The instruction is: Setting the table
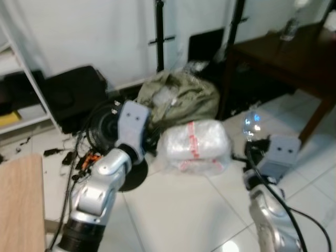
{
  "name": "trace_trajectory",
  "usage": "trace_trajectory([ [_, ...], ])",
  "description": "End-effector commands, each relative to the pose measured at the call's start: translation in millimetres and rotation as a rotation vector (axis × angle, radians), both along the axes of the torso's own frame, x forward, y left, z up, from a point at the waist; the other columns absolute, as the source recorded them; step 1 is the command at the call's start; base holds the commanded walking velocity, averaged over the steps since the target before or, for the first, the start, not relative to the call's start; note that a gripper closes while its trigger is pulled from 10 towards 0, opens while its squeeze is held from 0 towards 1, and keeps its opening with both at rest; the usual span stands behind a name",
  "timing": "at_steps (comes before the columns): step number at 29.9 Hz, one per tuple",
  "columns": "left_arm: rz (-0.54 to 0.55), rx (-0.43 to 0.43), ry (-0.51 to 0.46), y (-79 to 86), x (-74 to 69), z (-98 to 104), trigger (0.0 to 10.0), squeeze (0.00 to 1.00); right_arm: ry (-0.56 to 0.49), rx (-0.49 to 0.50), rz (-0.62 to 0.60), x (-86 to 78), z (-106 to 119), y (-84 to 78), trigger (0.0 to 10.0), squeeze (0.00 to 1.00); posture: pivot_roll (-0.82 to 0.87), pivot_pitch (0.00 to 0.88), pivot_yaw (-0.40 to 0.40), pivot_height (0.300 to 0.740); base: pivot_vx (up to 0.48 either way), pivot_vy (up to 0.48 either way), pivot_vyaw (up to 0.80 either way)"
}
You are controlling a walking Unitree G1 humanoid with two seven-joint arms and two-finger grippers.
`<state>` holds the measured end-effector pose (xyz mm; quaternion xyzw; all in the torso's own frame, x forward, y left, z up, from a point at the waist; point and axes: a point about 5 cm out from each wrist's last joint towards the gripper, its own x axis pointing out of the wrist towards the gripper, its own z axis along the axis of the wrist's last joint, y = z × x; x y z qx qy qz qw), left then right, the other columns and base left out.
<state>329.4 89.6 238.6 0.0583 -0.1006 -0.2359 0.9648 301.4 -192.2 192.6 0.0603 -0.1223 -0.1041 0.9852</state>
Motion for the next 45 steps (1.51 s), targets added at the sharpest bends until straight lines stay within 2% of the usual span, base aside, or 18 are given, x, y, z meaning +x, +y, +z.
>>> trace_trajectory([
  [1, 0.018, 0.007, 0.024, 5.3, 0.5, -6.2, 10.0, 0.0, 0.014, 0.011, 0.013, -1.3, -4.5, 5.0, 10.0, 0.0, 0.03, 0.07, 0.129, 0.74, 0.0, 0.0, -0.8],
  [19, 0.012, -0.001, 0.028, 3.3, 0.7, -7.1, 10.0, 0.0, 0.013, 0.007, 0.013, -1.6, -4.3, 4.4, 10.0, 0.0, 0.02, 0.064, 0.13, 0.74, 0.0, 0.0, -0.8],
  [31, -0.02, -0.052, 0.073, 1.1, -0.7, -8.6, 10.0, 0.0, 0.013, 0.005, 0.012, -1.8, -4.4, 4.0, 10.0, 0.0, 0.02, 0.062, 0.132, 0.74, 0.0, 0.0, -0.8],
  [34, -0.025, -0.095, 0.081, 2.7, -0.3, -5.6, 10.0, 0.0, 0.013, 0.004, 0.011, -1.9, -4.4, 3.9, 10.0, 0.0, 0.02, 0.062, 0.132, 0.74, 0.0, 0.0, -0.8],
  [45, -0.032, -0.067, 0.068, 0.4, -1.5, -5.4, 10.0, 0.0, 0.013, 0.006, 0.009, -1.6, -4.3, 4.0, 10.0, 0.0, 0.02, 0.064, 0.135, 0.74, 0.0, 0.0, -0.8],
])
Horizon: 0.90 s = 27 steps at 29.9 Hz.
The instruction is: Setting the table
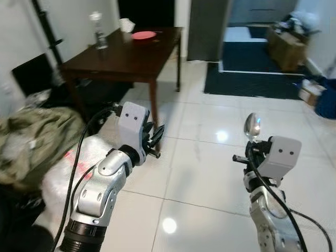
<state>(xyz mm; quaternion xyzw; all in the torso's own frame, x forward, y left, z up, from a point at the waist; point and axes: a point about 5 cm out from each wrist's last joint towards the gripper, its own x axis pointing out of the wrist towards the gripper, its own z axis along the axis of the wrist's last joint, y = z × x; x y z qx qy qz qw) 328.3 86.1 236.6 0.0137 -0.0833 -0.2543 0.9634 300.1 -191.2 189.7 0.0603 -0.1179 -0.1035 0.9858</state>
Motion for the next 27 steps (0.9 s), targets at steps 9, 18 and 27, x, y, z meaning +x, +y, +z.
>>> trace_trajectory([
  [9, 0.019, 0.023, -0.015, 4.7, -0.3, -2, 10.0, 0.0, 0.005, 0.006, 0.004, -0.5, -2, 2.9, 10.0, 0.0, 0.02, 0.066, 0.137, 0.74, 0.0, 0.0, -0.8],
  [18, 0.116, 0.046, -0.03, 14.2, 5.7, -6, 10.0, 0.0, 0.019, -0.002, 0.036, 1.5, -6, 12.0, 10.0, 0.0, 0.02, 0.066, 0.133, 0.74, 0.432, 0.0, -0.2],
  [27, 0.249, 0.044, 0.119, 36.6, -7.0, -58, 10.0, 0.0, 0.085, -0.023, 0.188, 11.6, -24, 41.5, 10.0, 0.0, 0.06, 0.093, 0.037, 0.74, 0.48, 0.0, 0.0],
])
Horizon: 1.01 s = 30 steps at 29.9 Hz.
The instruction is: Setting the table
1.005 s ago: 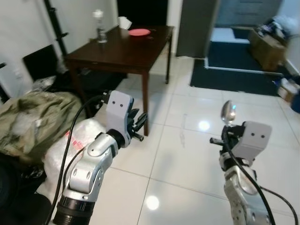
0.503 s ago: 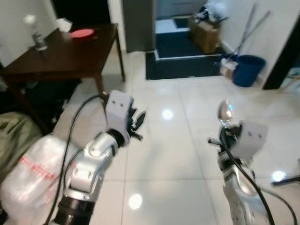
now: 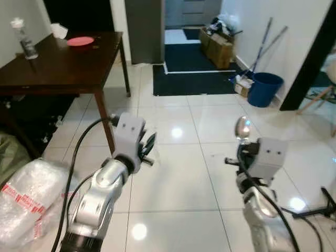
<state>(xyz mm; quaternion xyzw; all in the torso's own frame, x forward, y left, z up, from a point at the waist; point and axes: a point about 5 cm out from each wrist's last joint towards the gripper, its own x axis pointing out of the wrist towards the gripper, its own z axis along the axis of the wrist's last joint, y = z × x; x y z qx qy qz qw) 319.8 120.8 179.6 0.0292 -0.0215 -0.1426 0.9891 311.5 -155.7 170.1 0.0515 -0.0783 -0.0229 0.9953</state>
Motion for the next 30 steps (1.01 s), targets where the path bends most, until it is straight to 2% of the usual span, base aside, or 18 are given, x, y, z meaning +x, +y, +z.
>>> trace_trajectory([
  [1, 0.029, 0.011, 0.02, 4.1, -0.8, -8, 10.0, 0.0, 0.022, 0.001, 0.035, 0.5, -8, 8.1, 10.0, 0.0, 0.06, 0.093, 0.029, 0.74, 0.48, 0.0, 0.0],
  [3, 0.052, 0.013, 0.045, 7.7, -5.0, -19, 10.0, 0.0, 0.045, -0.009, 0.066, 0.3, -16, 13.5, 10.0, 0.0, 0.07, 0.094, 0.016, 0.74, 0.48, 0.0, 0.0],
  [7, 0.034, 0.022, 0.066, 4.7, -10.1, -29, 10.0, 0.0, 0.082, -0.019, 0.089, -1.4, -29, 18.6, 10.0, 0.0, 0.07, 0.096, 0.013, 0.74, 0.48, 0.0, 0.0],
  [13, -0.021, 0.047, 0.066, -6.7, -15.7, -35, 10.0, 0.0, 0.106, -0.016, 0.075, -5.8, -40, 17.7, 10.0, 0.0, 0.06, 0.099, 0.023, 0.74, 0.48, 0.0, 0.0],
  [20, -0.062, 0.084, 0.036, -19.2, -15.1, -36, 10.0, 0.0, 0.107, -0.002, 0.08, -9.1, -45, 19.8, 10.0, 0.0, 0.04, 0.1, 0.031, 0.74, 0.48, 0.0, 0.0],
  [24, -0.089, 0.13, 0.01, -28.1, -16.9, -39, 10.0, 0.0, 0.15, 0.049, 0.184, -14.5, -59, 30.5, 10.0, 0.0, 0.04, 0.099, 0.039, 0.74, 0.48, 0.0, 0.0],
  [25, -0.092, 0.129, 0.006, -29.6, -17.3, -40, 10.0, 0.0, 0.163, 0.032, 0.249, -18.1, -62, 36.9, 10.0, 0.0, 0.03, 0.099, 0.042, 0.74, 0.48, 0.0, 0.0],
  [26, -0.092, 0.129, 0.006, -29.6, -17.3, -40, 10.0, 0.0, 0.163, 0.032, 0.249, -18.1, -62, 36.9, 10.0, 0.0, 0.03, 0.099, 0.042, 0.74, 0.48, 0.0, 0.0],
  [28, -0.105, 0.136, -0.001, -32.1, -17.7, -41, 10.0, 0.0, 0.174, 0.004, 0.352, -24.7, -66, 46.7, 10.0, 0.0, 0.03, 0.096, 0.045, 0.74, 0.48, 0.0, 0.0],
  [30, -0.116, 0.138, -0.005, -34.0, -17.5, -41, 10.0, 0.0, 0.169, -0.024, 0.399, -28.7, -67, 50.8, 10.0, 0.0, 0.03, 0.095, 0.049, 0.74, 0.48, 0.0, 0.0],
])
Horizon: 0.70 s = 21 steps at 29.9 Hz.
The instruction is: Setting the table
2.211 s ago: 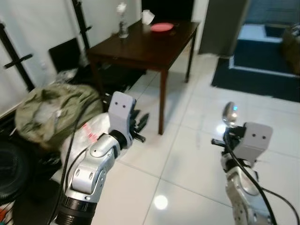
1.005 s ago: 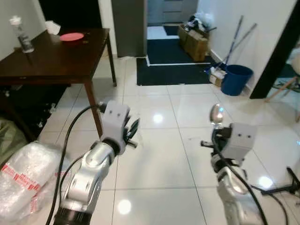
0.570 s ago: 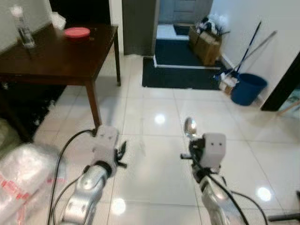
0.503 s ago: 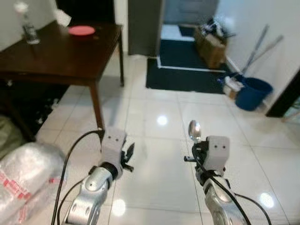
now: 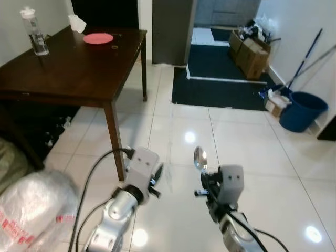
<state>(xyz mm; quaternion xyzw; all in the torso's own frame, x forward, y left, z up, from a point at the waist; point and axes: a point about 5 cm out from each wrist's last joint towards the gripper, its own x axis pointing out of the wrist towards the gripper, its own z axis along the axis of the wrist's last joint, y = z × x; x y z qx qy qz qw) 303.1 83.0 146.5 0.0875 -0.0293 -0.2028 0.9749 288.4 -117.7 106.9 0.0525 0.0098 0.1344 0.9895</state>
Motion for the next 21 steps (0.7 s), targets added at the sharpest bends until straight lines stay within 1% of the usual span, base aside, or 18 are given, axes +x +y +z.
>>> trace_trajectory([
  [1, -0.011, 0.02, 0.018, 0.7, -0.4, -8, 10.0, 0.0, -0.006, -0.036, 0.11, -9.6, -2, 15.5, 10.0, 0.0, 0.02, 0.093, 0.051, 0.74, 0.48, 0.0, 0.0],
  [2, -0.011, 0.02, 0.018, 0.7, -0.4, -8, 10.0, 0.0, -0.006, -0.036, 0.11, -9.6, -2, 15.5, 10.0, 0.0, 0.02, 0.093, 0.051, 0.74, 0.48, 0.0, 0.0],
  [5, -0.04, 0.012, 0.008, -5.0, -0.2, -6, 10.0, 0.0, -0.04, -0.067, 0.011, -7.2, 3, 5.7, 10.0, 0.0, 0.01, 0.088, 0.057, 0.74, 0.48, 0.0, 0.0],
  [6, -0.04, 0.012, 0.008, -5.0, -0.2, -6, 10.0, 0.0, -0.04, -0.067, 0.011, -7.2, 3, 5.7, 10.0, 0.0, 0.01, 0.088, 0.057, 0.74, 0.48, 0.0, 0.0],
  [8, -0.052, 0.011, 0.005, -7.7, -0.3, -5, 10.0, 0.0, -0.044, -0.059, -0.058, -5.5, 4, -1.0, 10.0, 0.0, 0.01, 0.087, 0.061, 0.74, 0.48, 0.0, 0.0],
  [9, -0.052, 0.011, 0.005, -7.7, -0.3, -5, 10.0, 0.0, -0.044, -0.059, -0.058, -5.5, 4, -1.0, 10.0, 0.0, 0.01, 0.087, 0.061, 0.74, 0.48, 0.0, 0.0],
  [10, -0.06, 0.011, 0.003, -9.2, -0.5, -6, 10.0, 0.0, -0.04, -0.045, -0.095, -5.1, 3, -5.1, 10.0, 0.0, 0.01, 0.086, 0.066, 0.74, 0.48, 0.0, 0.0],
  [13, -0.063, 0.013, 0.002, -9.4, -0.4, -6, 10.0, 0.0, -0.033, -0.033, -0.111, -5.4, 2, -6.8, 10.0, 0.0, 0.0, 0.086, 0.069, 0.74, 0.48, 0.0, -0.43],
  [21, -0.07, 0.016, -0.001, -9.0, 1.5, -8, 10.0, 0.0, -0.025, -0.035, -0.126, -7.9, 1, -9.0, 10.0, 0.0, 0.0, 0.084, 0.073, 0.74, 0.48, 0.0, -0.73],
])
